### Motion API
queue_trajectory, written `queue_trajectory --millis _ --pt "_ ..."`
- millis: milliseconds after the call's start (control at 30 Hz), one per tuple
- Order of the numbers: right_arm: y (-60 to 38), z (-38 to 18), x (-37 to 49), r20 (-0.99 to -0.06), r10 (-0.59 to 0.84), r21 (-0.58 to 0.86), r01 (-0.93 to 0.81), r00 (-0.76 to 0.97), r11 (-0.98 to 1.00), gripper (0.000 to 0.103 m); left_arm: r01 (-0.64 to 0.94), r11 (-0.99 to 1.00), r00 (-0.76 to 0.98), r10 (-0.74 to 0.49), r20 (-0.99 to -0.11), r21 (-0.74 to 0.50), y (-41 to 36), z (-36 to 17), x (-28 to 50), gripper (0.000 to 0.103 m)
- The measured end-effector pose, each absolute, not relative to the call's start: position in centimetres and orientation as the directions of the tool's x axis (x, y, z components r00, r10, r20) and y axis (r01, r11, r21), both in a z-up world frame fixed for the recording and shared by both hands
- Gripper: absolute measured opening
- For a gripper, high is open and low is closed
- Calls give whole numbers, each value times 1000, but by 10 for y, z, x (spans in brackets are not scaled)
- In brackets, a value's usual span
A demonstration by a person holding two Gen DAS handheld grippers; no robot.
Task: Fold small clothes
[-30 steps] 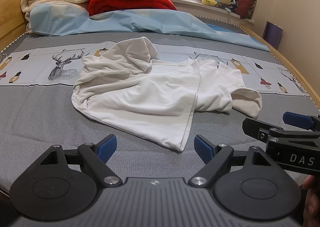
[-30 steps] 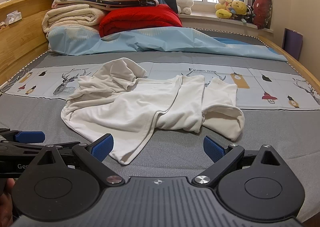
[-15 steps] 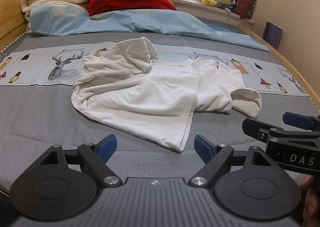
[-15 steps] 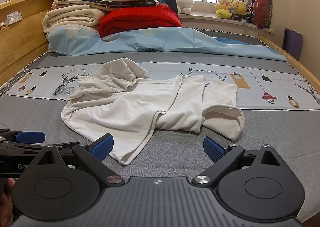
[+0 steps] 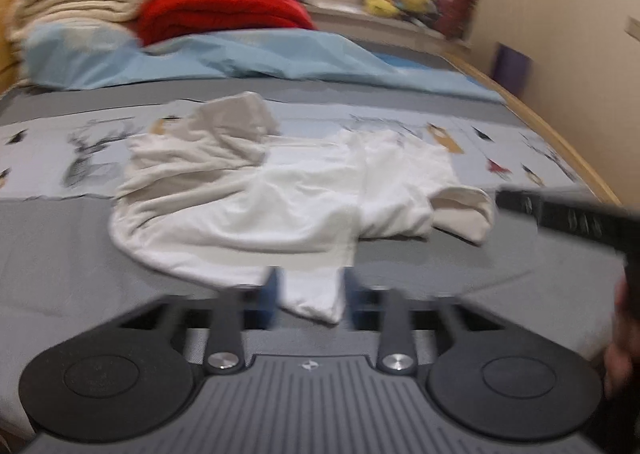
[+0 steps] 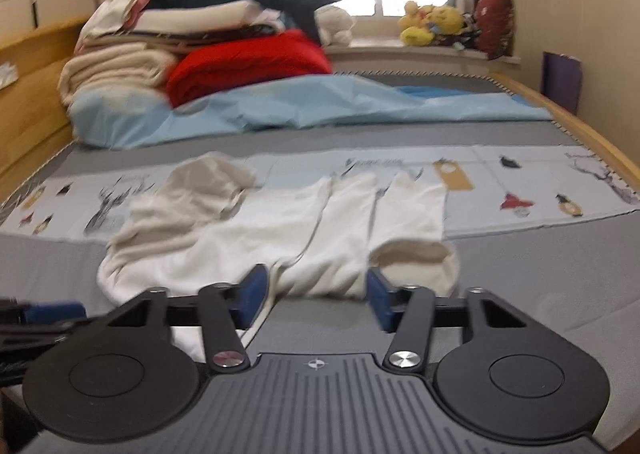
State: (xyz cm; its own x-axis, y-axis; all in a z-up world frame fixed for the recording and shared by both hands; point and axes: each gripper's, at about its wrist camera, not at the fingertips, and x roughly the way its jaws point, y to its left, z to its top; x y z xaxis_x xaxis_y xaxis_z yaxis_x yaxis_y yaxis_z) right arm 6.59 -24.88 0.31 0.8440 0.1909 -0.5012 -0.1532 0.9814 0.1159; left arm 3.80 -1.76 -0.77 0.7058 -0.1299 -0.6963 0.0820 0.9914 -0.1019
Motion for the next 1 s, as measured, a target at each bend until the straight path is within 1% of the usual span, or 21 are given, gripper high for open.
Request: queue_trajectory --millis 33,100,200,300,433,500,567,600,633,667,733,833,867,900,933,967,1000 --pt "-256 4 75 -497 186 116 -148 847 982 49 108 989 699 -147 -700 -99 -18 -7 45 19" --pt "-269 3 98 -498 177 114 -138 849 984 48 165 984 689 -166 -705 -70 -20 -8 62 19" --pt "-288 -11 137 -581 173 135 -115 795 984 49 230 972 665 -188 -723 -42 -22 -19 92 19" --pt "-297 -34 169 -656 163 147 -88 736 985 49 213 974 618 -195 -761 -77 -18 -39 124 19" --pt "-305 -58 207 -699 180 190 -63 692 980 49 216 970 561 -220 -798 -115 -26 -62 161 21" --pt "-307 -74 224 -733 179 212 -30 656 977 49 236 964 537 -235 -810 -123 -35 -72 175 24" --pt "-311 -90 239 -767 193 245 2 611 969 49 254 960 520 -237 -821 -116 -47 -84 189 37" --pt "-312 -98 246 -784 201 262 19 587 965 49 261 959 514 -234 -825 -109 -53 -90 196 40" --pt "-312 -104 251 -795 210 275 30 570 961 49 267 958 509 -232 -829 -104 -57 -95 203 49" --pt "-311 -108 255 -799 219 284 31 559 958 49 271 958 509 -227 -830 -96 -62 -101 210 53" --pt "-306 -113 261 -801 246 295 3 547 955 50 261 961 503 -216 -837 -92 -67 -111 223 54" --pt "-294 -120 267 -804 270 290 -47 530 956 50 236 964 487 -224 -844 -120 -71 -120 238 54" --pt "-292 -122 270 -807 269 286 -50 525 957 50 234 965 486 -221 -846 -117 -72 -122 242 53" --pt "-290 -125 274 -811 270 286 -50 519 957 48 237 966 479 -211 -852 -106 -74 -124 244 52" --pt "-289 -128 278 -809 278 297 -49 517 954 43 243 966 470 -199 -860 -91 -76 -126 246 41" --pt "-290 -130 281 -804 291 311 -50 519 949 27 250 966 472 -184 -862 -69 -76 -127 247 20" --pt "-291 -130 284 -797 298 323 -46 526 945 8 258 965 477 -170 -862 -47 -75 -127 247 16"
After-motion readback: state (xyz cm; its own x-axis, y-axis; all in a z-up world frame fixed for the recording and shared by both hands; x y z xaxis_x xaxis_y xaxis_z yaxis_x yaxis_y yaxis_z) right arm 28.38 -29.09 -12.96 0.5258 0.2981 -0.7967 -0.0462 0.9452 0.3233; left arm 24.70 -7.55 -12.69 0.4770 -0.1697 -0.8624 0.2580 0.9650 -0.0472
